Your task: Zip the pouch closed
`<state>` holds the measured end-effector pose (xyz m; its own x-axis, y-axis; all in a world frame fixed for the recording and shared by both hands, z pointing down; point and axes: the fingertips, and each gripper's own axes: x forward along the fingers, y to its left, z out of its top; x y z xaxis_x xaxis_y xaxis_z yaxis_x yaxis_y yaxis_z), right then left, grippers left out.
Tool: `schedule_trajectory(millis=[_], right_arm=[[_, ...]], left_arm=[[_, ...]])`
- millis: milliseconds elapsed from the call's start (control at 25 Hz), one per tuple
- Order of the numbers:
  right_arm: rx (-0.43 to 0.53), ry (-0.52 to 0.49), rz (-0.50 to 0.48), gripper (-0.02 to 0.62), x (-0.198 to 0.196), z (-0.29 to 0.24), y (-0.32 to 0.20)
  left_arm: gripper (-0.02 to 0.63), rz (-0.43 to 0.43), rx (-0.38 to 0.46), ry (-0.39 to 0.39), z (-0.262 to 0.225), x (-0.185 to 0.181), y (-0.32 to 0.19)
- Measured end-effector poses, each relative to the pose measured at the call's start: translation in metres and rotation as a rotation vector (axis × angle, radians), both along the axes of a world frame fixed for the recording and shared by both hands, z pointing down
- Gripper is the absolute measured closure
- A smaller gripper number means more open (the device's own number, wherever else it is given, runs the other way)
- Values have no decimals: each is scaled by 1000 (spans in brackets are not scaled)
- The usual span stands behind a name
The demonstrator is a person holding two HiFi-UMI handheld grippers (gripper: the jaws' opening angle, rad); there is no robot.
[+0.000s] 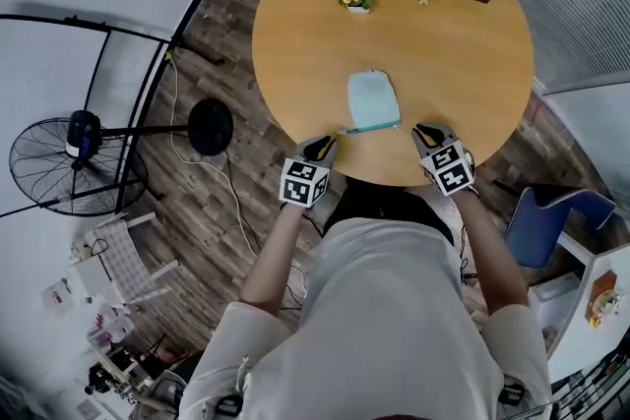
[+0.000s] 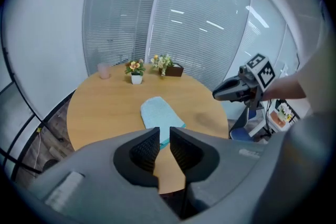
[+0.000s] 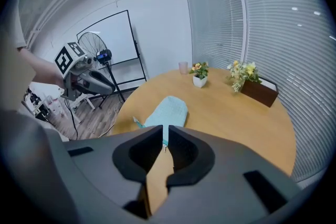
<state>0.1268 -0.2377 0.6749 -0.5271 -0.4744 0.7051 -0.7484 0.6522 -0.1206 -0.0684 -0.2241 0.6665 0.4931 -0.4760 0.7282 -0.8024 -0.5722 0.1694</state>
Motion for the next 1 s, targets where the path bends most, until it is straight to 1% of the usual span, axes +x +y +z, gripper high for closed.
schedule_trajectory(millis=[160, 320, 520, 720, 1000], right_arm=[[59, -32, 30, 563, -2, -42, 7], [114, -64, 75, 565, -8, -84, 14], [191, -105, 150, 571, -22, -138, 33], [261, -156, 262, 588, -30, -186, 55], [369, -188, 331, 592, -43, -244, 79]], left_arm=[[546, -45, 61, 81, -48, -4, 4], [549, -45, 127, 137, -91, -11, 11], [564, -2, 210, 196, -144, -29, 27], [581, 52, 262, 252, -189, -51, 40], [584, 124, 337, 302, -239, -74, 44]])
